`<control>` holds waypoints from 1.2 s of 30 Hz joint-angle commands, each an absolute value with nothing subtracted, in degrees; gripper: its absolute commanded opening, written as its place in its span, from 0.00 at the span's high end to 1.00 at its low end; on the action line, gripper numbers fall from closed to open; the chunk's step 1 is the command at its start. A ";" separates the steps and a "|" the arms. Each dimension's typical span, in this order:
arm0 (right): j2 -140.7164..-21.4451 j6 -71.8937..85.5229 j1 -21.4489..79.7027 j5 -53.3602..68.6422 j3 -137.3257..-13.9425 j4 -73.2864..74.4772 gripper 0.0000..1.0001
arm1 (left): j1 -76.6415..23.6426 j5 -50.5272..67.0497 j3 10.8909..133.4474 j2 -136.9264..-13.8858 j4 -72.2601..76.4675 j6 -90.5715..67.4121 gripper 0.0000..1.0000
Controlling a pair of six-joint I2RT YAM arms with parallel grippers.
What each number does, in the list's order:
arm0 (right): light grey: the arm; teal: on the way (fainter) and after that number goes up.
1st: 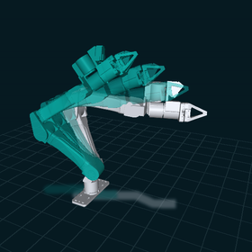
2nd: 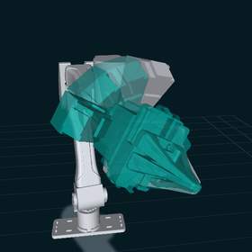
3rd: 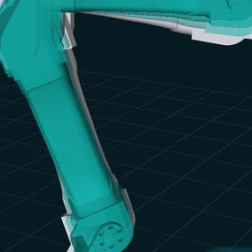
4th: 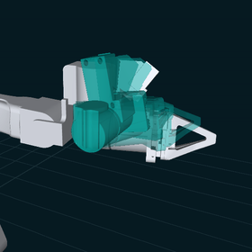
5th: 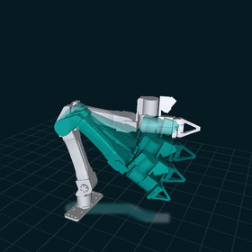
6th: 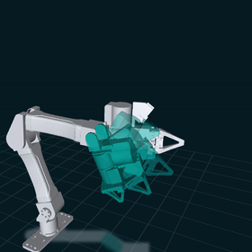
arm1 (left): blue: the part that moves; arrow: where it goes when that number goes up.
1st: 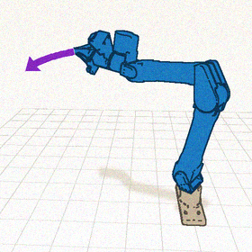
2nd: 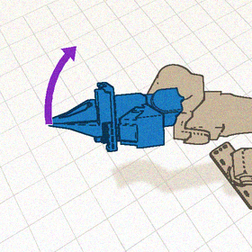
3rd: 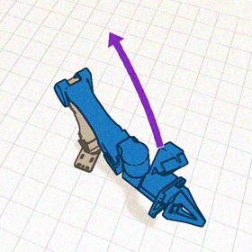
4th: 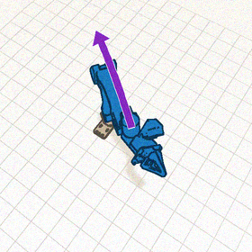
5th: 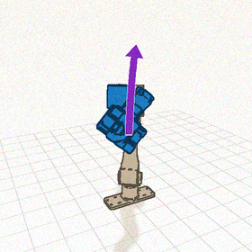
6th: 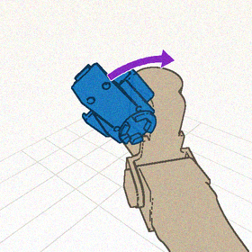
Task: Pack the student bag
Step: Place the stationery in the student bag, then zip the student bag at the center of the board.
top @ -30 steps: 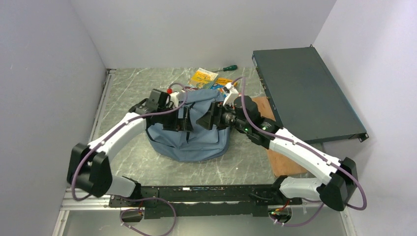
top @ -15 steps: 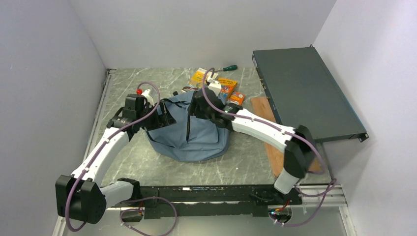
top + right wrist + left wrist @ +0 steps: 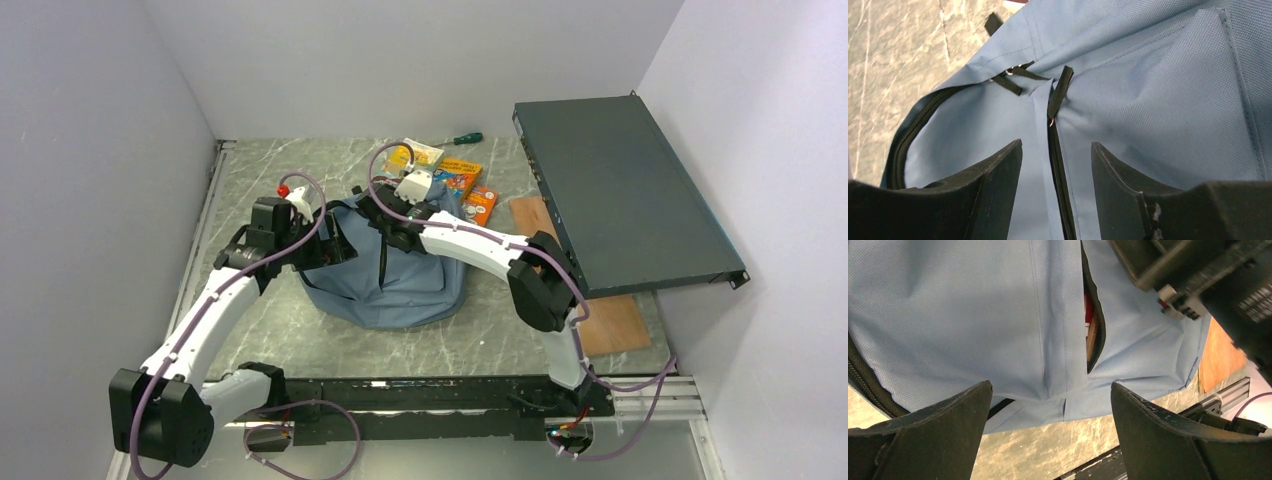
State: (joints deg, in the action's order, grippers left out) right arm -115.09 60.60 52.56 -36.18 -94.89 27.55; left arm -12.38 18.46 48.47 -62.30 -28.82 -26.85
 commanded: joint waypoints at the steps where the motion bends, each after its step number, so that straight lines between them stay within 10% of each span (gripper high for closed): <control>1: -117.54 63.60 52.57 -42.14 -98.51 27.68 0.45 | -12.08 21.05 47.77 -59.94 -28.32 -24.82 0.07; 25: -125.20 67.21 48.80 -41.69 -98.23 15.64 0.58 | -12.05 21.17 45.64 -56.03 -29.31 -21.83 0.07; 36: -127.01 61.00 47.11 -35.09 -99.37 9.97 0.83 | -12.07 21.33 45.46 -56.99 -28.76 -22.39 0.07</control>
